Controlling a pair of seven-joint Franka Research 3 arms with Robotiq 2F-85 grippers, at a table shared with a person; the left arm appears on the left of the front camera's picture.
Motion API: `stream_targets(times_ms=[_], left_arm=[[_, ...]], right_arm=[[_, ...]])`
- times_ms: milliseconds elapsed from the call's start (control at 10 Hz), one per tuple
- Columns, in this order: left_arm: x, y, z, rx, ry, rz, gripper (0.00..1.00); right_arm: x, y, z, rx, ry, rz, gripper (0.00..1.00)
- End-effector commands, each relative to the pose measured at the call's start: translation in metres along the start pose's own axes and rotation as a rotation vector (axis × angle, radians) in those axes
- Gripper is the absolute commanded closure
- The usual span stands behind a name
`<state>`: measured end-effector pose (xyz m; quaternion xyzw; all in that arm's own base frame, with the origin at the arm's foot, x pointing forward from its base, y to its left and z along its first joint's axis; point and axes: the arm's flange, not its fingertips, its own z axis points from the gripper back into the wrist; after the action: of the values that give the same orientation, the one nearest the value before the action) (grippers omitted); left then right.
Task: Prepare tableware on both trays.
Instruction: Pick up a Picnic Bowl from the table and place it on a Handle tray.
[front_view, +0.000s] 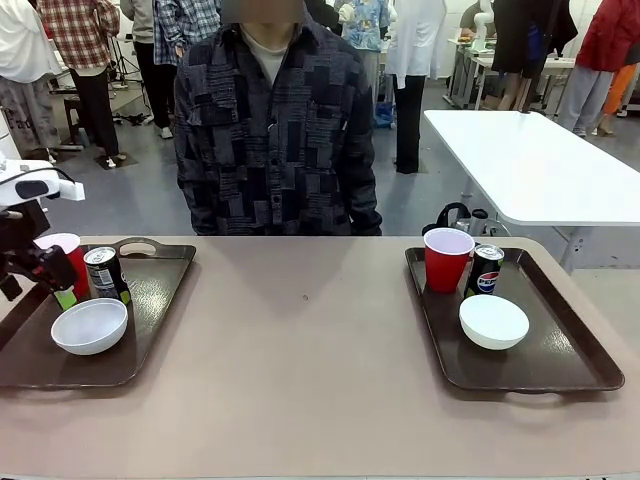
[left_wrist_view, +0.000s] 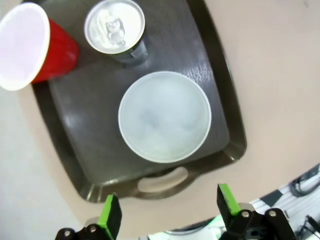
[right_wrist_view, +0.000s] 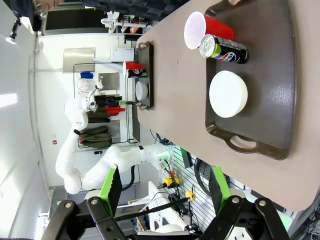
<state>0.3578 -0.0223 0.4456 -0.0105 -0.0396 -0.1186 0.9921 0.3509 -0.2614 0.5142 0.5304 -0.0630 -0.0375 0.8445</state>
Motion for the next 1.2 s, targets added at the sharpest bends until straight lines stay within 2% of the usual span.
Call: stream_targets(times_ms=[0,100,900,1100], left_arm=[[-0.013,-0.001,0.006,0.033,0.033,0.036,0.0],[0.0,0.0,0.0,0.0,0.0,0.0,0.0],[-0.003,0.0,0.001,-0.001,0.012,0.009,0.0],[0.02,0.047,0.036,-0.293,-0.004,0.099,0.0]], right_arm=[[-0.002,0.001,0.0,-0.006,-0.003,-0.008,0.09],[-0.002,0.001,0.0,-0.006,-0.003,-0.008,0.09],[-0.002,0.001,0.0,-0.006,-0.003,-0.008,0.09],[-0.002,0.001,0.0,-0.006,-0.003,-0.008,0.09]])
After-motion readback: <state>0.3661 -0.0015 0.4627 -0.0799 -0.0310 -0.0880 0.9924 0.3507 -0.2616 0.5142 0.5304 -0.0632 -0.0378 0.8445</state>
